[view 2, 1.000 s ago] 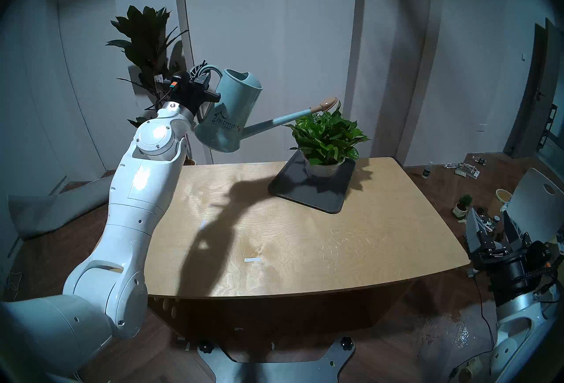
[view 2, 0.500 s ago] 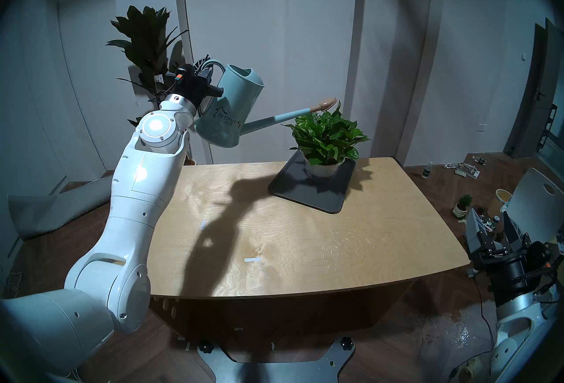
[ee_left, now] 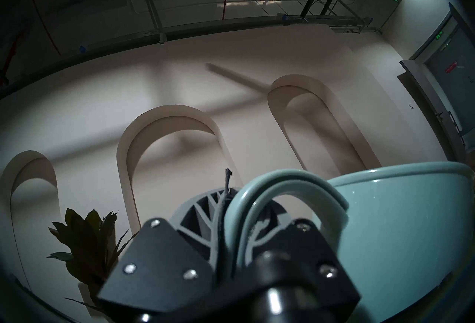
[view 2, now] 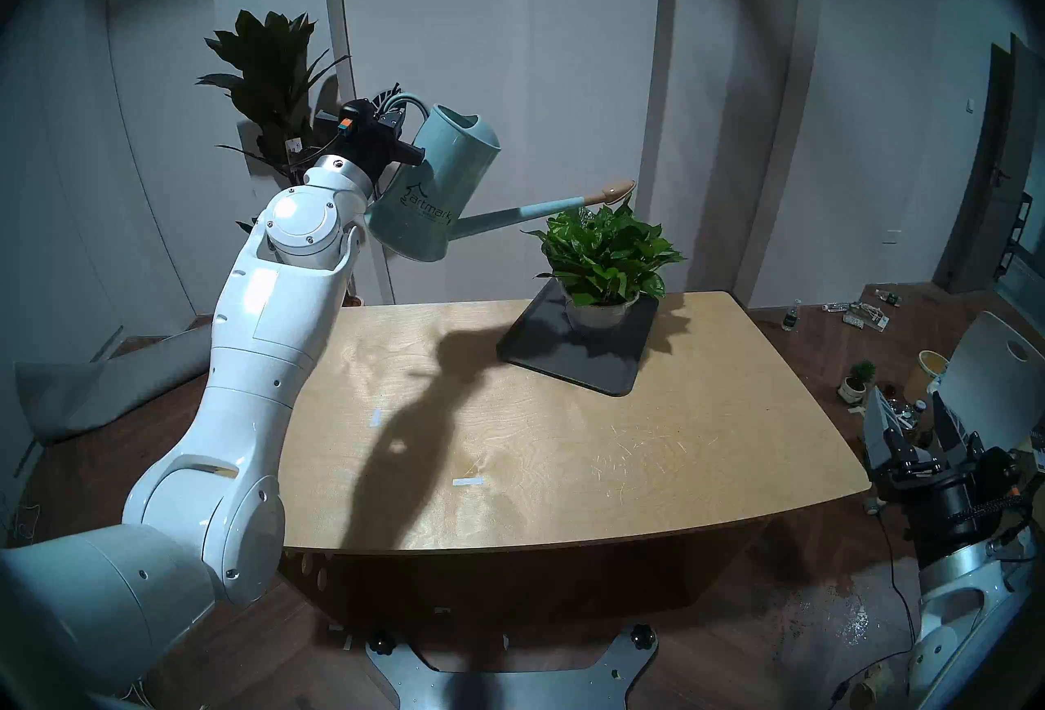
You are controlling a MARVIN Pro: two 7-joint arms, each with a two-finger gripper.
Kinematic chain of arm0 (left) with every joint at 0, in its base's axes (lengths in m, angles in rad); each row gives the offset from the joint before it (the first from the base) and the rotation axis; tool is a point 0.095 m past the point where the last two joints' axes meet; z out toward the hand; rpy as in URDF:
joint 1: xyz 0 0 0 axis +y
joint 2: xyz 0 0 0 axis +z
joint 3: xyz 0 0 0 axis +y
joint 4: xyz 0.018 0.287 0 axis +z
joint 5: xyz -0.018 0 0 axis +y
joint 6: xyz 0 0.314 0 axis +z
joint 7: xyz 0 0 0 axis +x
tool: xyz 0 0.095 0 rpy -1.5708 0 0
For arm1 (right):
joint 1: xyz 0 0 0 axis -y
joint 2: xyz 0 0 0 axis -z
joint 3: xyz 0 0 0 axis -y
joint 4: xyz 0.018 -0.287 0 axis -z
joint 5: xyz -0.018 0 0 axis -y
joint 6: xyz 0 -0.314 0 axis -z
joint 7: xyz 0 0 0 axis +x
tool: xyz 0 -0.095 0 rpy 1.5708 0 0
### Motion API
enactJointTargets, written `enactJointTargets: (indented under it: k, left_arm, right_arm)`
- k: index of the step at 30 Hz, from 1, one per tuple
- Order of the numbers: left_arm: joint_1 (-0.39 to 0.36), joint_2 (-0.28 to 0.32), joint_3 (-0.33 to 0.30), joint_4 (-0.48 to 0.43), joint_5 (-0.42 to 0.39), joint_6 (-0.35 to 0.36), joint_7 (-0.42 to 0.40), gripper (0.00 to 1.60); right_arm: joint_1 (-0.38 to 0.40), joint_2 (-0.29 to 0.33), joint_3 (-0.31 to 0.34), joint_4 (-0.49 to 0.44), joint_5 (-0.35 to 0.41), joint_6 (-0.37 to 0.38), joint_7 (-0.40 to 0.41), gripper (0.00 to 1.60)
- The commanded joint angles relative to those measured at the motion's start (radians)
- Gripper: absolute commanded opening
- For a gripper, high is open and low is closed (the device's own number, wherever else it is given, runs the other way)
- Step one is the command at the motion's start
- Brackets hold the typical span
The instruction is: Pick up the watering can and pour water into the potted plant, then put the can down
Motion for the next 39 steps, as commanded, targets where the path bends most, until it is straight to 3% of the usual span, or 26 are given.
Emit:
enactJointTargets:
  k: [1,17,28,30,34,39]
  left_arm:
    - [-0.106,-0.014,0.01,-0.022,0.036,-0.013,0.008,0.0]
    - [-0.159,-0.01,0.023,0.065,0.153,0.004,0.023,0.0]
    - [-0.177,0.027,-0.011,0.042,0.211,-0.005,0.023,0.0]
    - [-0.214,0.03,-0.01,0.057,0.222,0.0,0.019,0.0]
    - [-0.186,0.032,-0.015,0.037,0.236,-0.007,0.024,0.0]
    - [-0.226,0.029,-0.008,0.059,0.269,-0.001,0.021,0.0]
  right_arm:
    - [0.003,0.003,0.0,-0.013,0.0,-0.002,0.003,1.6]
    - [0.007,0.005,0.0,-0.009,0.0,-0.002,0.004,1.6]
    - [0.009,0.007,0.0,-0.007,0.0,-0.002,0.005,1.6]
    - [0.01,0.007,0.0,-0.006,0.0,-0.002,0.005,1.6]
    - [0.01,0.007,0.0,-0.006,0.0,-0.003,0.006,1.6]
    - [0.011,0.007,0.0,-0.006,0.0,-0.003,0.006,1.6]
